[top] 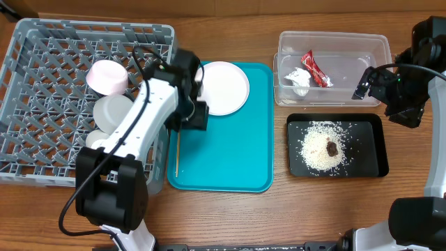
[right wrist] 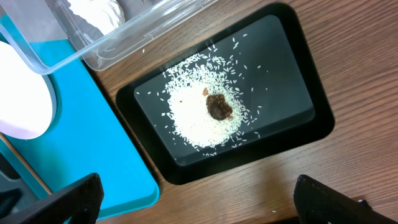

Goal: Sort waste into correct bins and load items into the dishwasher

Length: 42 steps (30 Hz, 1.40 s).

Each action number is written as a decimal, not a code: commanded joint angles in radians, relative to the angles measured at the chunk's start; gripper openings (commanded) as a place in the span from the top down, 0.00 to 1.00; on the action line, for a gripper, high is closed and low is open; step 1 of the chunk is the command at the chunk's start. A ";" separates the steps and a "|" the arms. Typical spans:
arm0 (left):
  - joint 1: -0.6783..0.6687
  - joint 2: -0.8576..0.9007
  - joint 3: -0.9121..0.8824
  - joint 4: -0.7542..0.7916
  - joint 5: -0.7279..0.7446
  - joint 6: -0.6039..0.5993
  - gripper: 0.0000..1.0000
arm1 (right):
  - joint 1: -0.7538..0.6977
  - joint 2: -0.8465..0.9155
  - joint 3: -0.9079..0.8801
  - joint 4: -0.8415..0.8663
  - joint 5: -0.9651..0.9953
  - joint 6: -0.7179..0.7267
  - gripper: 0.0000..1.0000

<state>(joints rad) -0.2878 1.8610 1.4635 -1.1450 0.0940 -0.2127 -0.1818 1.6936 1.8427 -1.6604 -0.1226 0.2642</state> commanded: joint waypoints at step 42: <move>-0.002 0.003 -0.377 0.289 -0.098 -0.103 0.96 | 0.003 -0.008 0.004 0.004 0.010 -0.003 0.00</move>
<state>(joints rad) -0.2886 1.8545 1.1168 -0.8646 0.0010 -0.3126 -0.1818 1.6936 1.8427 -1.6604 -0.1230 0.2646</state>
